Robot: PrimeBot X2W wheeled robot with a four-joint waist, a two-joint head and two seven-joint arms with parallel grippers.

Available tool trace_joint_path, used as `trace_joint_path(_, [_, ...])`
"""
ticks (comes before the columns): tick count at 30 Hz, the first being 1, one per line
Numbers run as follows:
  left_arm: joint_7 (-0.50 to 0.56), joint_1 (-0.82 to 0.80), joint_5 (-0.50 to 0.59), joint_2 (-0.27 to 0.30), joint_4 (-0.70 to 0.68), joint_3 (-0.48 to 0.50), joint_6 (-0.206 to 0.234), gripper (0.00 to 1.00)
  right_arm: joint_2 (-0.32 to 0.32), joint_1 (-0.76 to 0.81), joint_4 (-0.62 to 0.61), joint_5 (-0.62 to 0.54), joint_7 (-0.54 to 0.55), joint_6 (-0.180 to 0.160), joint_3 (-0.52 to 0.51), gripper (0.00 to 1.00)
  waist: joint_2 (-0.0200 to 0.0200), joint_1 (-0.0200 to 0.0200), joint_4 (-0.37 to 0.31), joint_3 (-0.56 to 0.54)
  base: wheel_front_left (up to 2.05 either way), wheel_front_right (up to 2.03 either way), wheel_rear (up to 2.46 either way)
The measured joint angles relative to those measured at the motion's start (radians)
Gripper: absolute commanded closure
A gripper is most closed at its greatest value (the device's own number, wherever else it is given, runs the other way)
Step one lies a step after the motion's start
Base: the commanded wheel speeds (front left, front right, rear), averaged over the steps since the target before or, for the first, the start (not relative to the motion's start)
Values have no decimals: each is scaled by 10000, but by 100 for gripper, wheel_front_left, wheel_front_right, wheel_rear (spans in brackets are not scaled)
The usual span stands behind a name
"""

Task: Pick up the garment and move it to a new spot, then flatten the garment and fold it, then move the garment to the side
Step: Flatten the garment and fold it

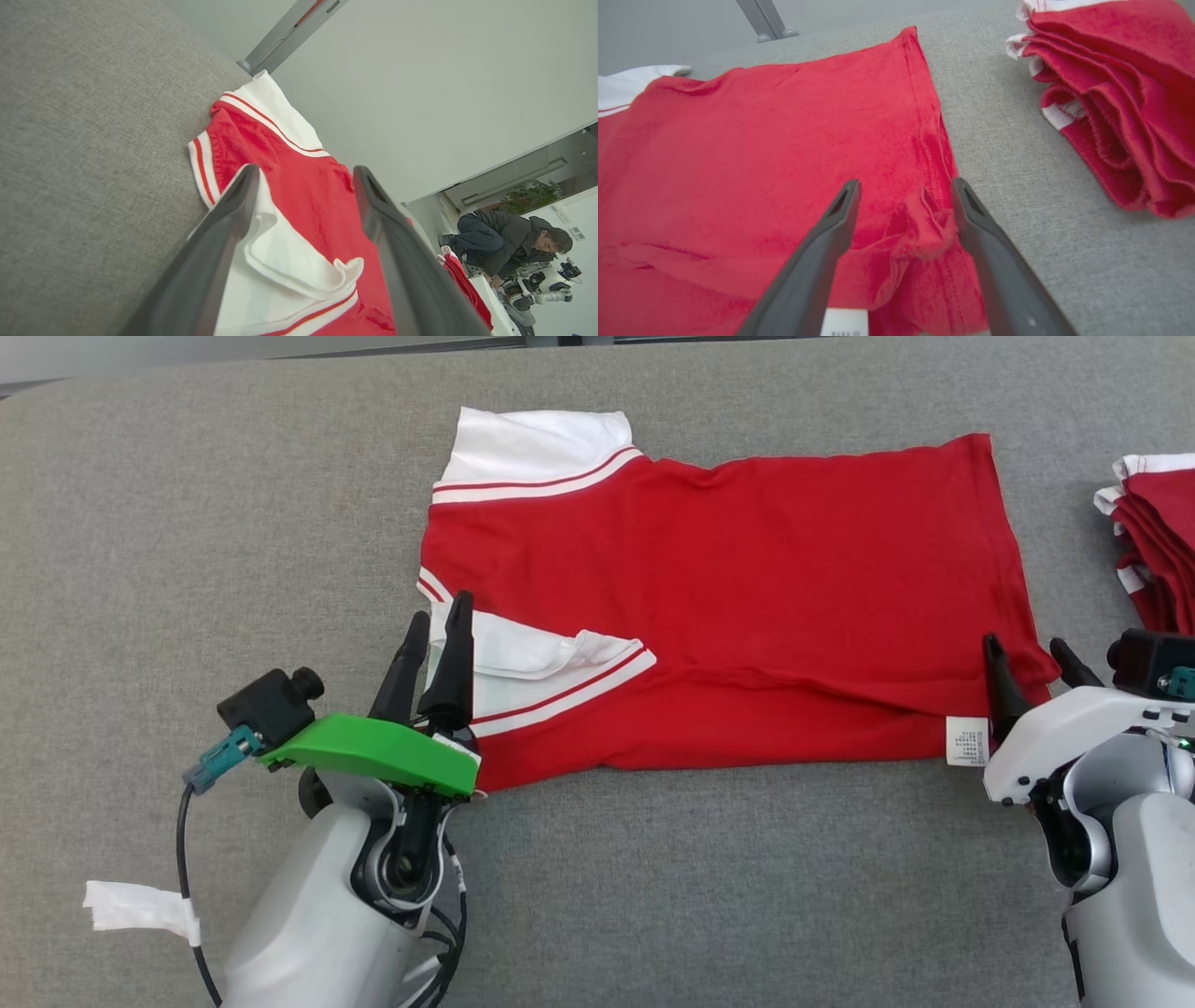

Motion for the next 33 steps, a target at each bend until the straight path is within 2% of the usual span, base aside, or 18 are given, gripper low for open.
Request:
trace_joint_path(4, [-90, 128, 851, 236, -176, 173, 40, 0, 21, 34, -301, 274, -355, 0, 100, 0, 0, 0, 28, -109, 0, 0, 0])
trace_joint_path(8, [-121, 945, 1988, 362, -729, 443, 416, 0, -132, 520, -765, 382, -286, 0, -48, 0, 0, 0, 63, -233, 0, 0, 0])
trace_joint_path(12, [-130, 1854, 3122, 545, -1122, 360, 807, 0, -228, 1120, -1147, 324, 324, 0, -343, 0, 0, 0, 115, -329, 0, 0, 0])
trace_joint_path(18, [-130, 2369, 4468, 863, -803, -489, 1442, 0, -253, 1774, -1413, -35, 1348, 0, -924, 0, 0, 0, 206, -401, 0, 0, 0])
trace_joint_path(23, [-102, 2275, 4936, 838, -360, -771, 1810, 0, -119, 1733, -1367, -339, 1684, 0, -1053, 0, 0, 0, 219, -381, 0, 0, 0])
trace_joint_path(27, [-102, 2254, 4922, 761, -295, -757, 1812, 0, 77, 1617, -1666, -56, 1553, 2, -830, 0, 0, 0, 225, -394, 0, 0, 0])
trace_joint_path(33, [-104, 2267, 4920, 740, -245, -759, 1812, 0, -4, 1891, -1906, -6, 1703, 0, -995, 0, 0, 0, 236, -428, 0, 0, 0])
